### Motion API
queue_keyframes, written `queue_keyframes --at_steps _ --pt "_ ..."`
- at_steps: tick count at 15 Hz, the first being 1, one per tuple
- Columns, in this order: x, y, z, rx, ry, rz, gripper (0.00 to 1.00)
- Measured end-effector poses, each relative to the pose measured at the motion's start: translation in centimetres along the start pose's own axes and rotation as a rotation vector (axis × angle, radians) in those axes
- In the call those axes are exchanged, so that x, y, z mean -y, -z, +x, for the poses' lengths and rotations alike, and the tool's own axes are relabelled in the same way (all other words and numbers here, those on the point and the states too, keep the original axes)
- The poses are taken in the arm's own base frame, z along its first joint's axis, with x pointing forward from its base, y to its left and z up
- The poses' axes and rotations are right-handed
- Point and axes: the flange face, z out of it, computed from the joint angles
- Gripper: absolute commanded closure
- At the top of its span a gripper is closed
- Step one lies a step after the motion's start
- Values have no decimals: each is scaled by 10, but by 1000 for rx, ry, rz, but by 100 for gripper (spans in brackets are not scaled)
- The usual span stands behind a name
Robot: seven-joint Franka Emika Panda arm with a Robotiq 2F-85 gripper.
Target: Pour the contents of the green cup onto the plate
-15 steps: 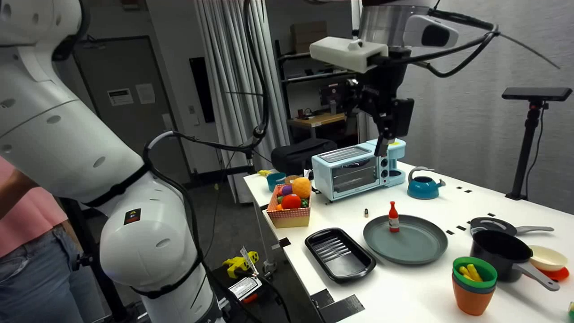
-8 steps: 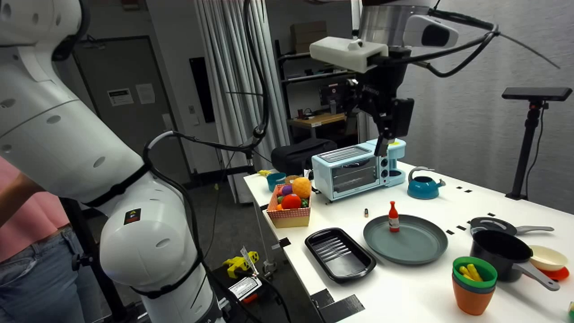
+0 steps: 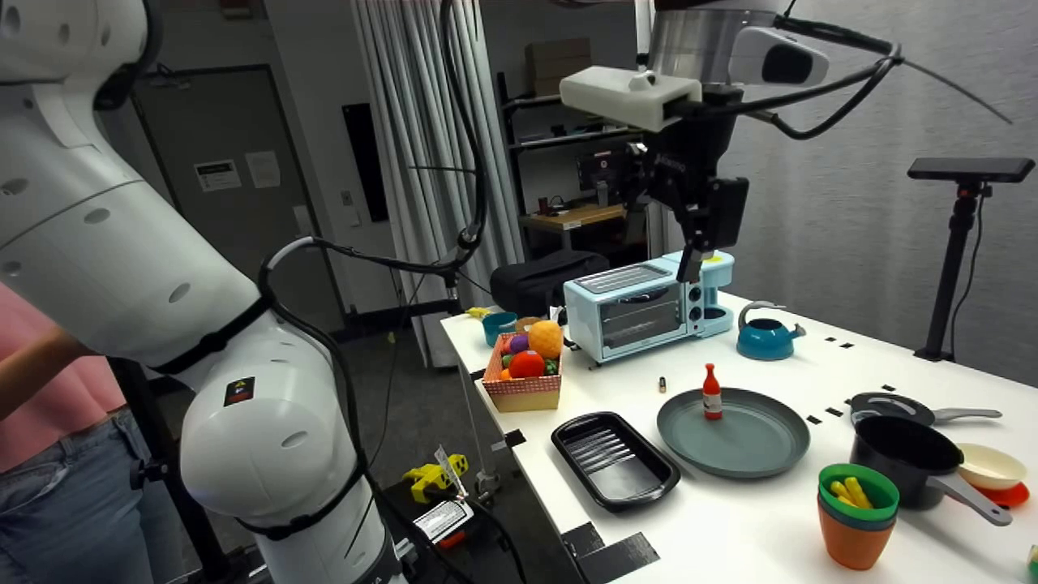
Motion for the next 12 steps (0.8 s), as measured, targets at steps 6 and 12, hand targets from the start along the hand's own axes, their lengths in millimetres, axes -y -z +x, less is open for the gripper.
queue_keyframes --at_steps 6,12 --pt "-1 -15 11 -32 6 -63 0" --pt "-30 -54 40 -216 9 -206 0"
